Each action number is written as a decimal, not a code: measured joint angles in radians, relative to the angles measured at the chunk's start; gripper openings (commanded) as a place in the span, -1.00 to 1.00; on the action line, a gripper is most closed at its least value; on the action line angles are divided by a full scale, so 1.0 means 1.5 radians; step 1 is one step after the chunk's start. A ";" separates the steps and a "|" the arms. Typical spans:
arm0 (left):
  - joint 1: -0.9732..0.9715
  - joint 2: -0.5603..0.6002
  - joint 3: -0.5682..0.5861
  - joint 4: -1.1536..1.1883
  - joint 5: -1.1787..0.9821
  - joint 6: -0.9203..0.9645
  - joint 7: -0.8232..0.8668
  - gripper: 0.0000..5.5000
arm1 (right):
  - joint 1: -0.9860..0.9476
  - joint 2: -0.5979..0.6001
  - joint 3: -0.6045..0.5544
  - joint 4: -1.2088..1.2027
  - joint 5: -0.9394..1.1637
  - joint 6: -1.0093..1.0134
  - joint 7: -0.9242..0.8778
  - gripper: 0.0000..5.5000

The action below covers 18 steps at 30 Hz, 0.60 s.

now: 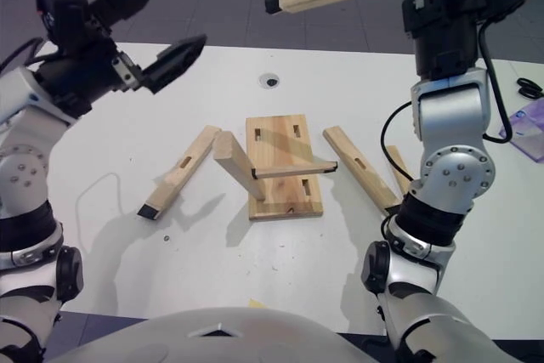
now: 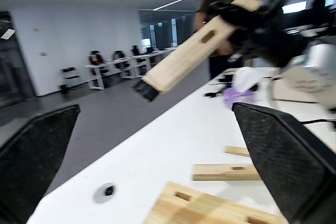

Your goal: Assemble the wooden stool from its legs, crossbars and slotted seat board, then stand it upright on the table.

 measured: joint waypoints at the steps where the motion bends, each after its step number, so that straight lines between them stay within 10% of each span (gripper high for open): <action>1: 0.015 0.029 -0.002 -0.020 -0.023 0.020 -0.029 0.96 | 0.004 -0.003 -0.001 0.000 -0.001 0.001 0.001 -0.63; 8: 0.070 0.065 -0.106 -0.081 -0.031 0.044 -0.068 0.96 | 0.009 -0.001 0.005 0.000 -0.003 0.004 0.000 -0.63; 18: 0.082 0.077 -0.181 -0.072 0.053 -0.005 -0.100 0.36 | 0.009 -0.001 0.012 -0.001 -0.016 0.012 -0.001 -0.63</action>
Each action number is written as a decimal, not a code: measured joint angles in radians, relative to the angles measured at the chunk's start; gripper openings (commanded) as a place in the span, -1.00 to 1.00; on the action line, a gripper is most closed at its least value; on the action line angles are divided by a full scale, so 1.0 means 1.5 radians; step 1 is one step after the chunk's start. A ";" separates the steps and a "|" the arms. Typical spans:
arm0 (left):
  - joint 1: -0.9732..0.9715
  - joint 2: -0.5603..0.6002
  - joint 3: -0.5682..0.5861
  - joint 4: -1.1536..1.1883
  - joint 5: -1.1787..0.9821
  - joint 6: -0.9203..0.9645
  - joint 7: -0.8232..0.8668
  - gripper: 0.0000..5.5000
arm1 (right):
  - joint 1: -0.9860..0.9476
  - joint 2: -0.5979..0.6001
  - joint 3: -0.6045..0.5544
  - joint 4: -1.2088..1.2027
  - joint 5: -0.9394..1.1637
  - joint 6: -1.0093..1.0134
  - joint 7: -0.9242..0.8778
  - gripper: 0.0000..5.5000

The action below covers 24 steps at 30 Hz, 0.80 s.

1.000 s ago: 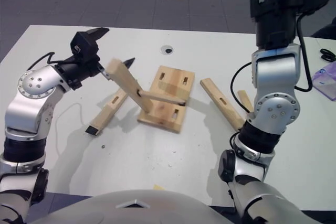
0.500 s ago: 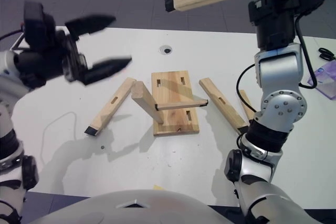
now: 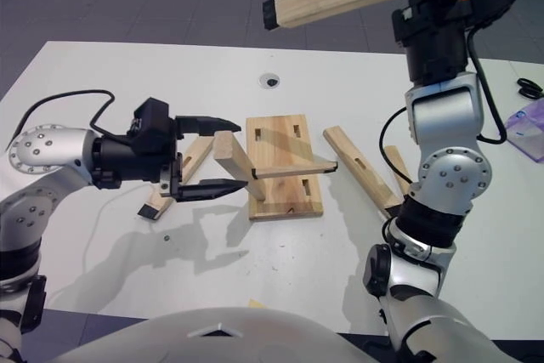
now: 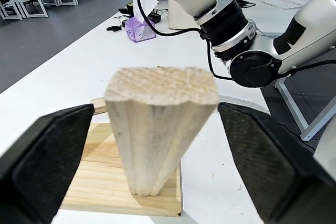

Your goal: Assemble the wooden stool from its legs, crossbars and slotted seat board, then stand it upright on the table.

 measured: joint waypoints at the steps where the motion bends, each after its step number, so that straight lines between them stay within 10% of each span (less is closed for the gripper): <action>1: 0.000 0.000 -0.005 0.002 0.010 -0.005 0.000 0.31 | 0.000 0.001 0.000 0.000 -0.002 0.000 0.000 -0.63; 10: 0.012 -0.014 -0.037 0.013 0.045 -0.026 0.008 -0.22 | 0.007 0.010 0.004 -0.005 -0.010 0.003 0.000 -0.63; 24: 0.018 -0.098 -0.133 0.056 0.271 -0.158 0.181 -0.25 | 0.043 -0.086 0.076 0.044 -0.283 0.010 0.078 -0.63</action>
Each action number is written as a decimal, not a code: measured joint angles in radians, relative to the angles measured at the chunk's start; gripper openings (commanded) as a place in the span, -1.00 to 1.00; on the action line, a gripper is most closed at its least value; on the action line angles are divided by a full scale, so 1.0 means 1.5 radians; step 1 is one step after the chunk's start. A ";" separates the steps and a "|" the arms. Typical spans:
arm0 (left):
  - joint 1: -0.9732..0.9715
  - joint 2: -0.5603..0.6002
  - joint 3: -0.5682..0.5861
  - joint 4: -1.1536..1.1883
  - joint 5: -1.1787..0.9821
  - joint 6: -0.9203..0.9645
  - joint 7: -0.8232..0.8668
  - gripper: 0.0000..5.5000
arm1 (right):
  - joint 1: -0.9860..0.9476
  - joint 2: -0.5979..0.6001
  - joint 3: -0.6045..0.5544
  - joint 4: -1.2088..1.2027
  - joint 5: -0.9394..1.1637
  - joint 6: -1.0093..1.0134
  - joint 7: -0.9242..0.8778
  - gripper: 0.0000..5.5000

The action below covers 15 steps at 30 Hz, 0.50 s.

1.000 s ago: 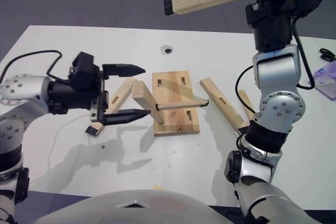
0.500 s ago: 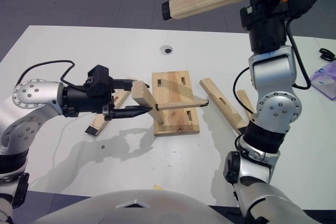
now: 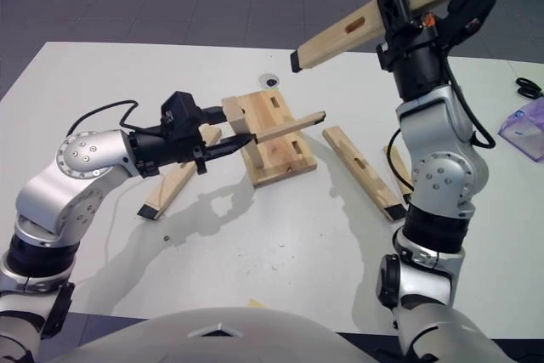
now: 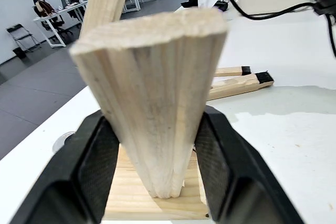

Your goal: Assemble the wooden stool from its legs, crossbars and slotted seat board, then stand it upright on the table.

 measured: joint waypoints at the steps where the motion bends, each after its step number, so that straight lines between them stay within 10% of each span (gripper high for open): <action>1: 0.004 -0.013 -0.012 0.000 0.016 -0.010 0.018 -0.25 | 0.000 -0.014 0.015 0.008 -0.037 -0.001 0.015 -0.63; 15: 0.004 -0.045 -0.058 -0.005 0.106 -0.034 0.074 -0.25 | 0.001 -0.083 0.143 0.036 -0.251 0.037 0.161 -0.63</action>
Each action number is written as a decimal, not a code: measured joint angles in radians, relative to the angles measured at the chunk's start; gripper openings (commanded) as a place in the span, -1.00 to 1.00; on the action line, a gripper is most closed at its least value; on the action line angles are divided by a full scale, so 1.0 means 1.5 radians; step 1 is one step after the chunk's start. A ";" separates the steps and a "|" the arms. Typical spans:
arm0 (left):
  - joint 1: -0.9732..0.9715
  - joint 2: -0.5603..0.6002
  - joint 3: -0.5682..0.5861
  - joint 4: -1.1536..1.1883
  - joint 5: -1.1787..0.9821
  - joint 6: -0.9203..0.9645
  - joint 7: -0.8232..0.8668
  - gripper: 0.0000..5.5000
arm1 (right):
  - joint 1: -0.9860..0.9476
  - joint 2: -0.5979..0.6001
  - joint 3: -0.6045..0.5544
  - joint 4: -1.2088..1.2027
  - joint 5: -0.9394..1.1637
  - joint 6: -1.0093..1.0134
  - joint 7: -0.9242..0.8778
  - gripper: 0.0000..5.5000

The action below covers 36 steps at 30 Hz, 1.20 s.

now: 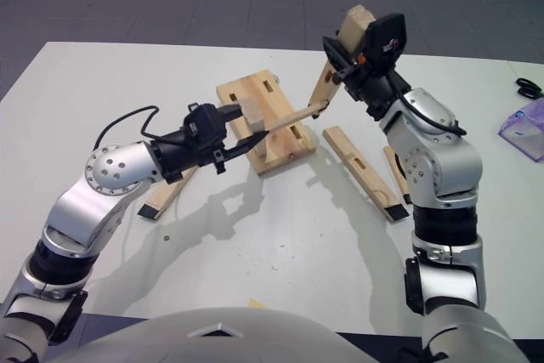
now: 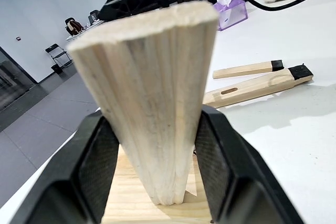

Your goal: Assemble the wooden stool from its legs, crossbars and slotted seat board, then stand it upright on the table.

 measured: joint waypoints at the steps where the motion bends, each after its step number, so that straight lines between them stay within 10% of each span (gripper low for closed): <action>1: 0.001 -0.004 0.003 0.003 0.000 0.001 0.003 -0.25 | 0.007 0.002 -0.003 0.007 -0.010 -0.022 0.004 -0.63; 36: 0.040 -0.020 0.069 -0.050 -0.085 0.086 -0.021 -0.26 | 0.084 0.083 -0.014 0.038 -0.097 -0.111 0.128 -0.63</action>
